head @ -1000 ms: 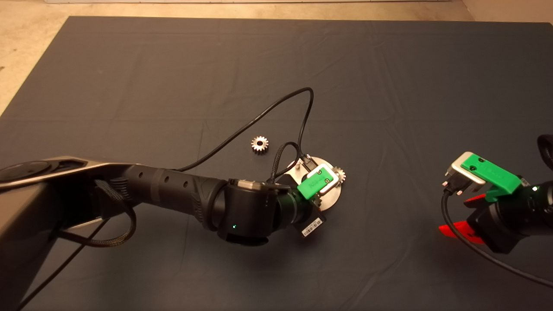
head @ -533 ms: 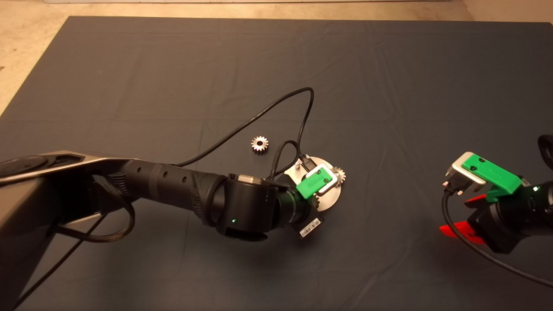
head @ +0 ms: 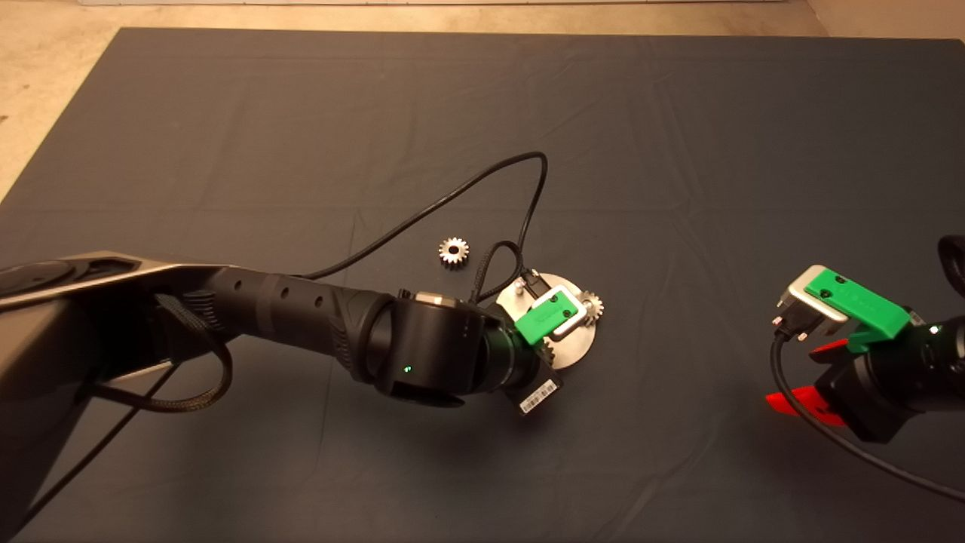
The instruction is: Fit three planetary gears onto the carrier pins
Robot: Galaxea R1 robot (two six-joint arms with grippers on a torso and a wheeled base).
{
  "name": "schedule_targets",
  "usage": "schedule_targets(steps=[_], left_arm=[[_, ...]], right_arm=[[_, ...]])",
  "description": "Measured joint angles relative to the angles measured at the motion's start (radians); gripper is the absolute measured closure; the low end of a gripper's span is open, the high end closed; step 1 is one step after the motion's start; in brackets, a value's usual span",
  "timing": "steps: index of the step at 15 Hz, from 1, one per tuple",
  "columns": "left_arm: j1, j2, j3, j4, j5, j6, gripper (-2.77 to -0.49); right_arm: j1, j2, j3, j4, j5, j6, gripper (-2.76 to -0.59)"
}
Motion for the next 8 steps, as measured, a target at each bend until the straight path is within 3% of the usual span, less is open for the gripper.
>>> schedule_targets(steps=[4, 7, 8], left_arm=[[-0.008, 0.0, -0.011, -0.014, -0.018, 0.0, -0.65], [-0.013, -0.002, -0.029, -0.024, -0.064, -0.001, -0.65], [-0.013, -0.002, -0.034, -0.023, -0.07, -0.001, -0.66]], right_arm=[[0.0, 0.0, 0.0, 0.0, 0.0, 0.0, -1.86], [0.0, 0.0, 0.0, 0.0, 0.0, 0.0, -1.86], [0.0, 0.0, 0.0, 0.0, 0.0, 0.0, -1.86]])
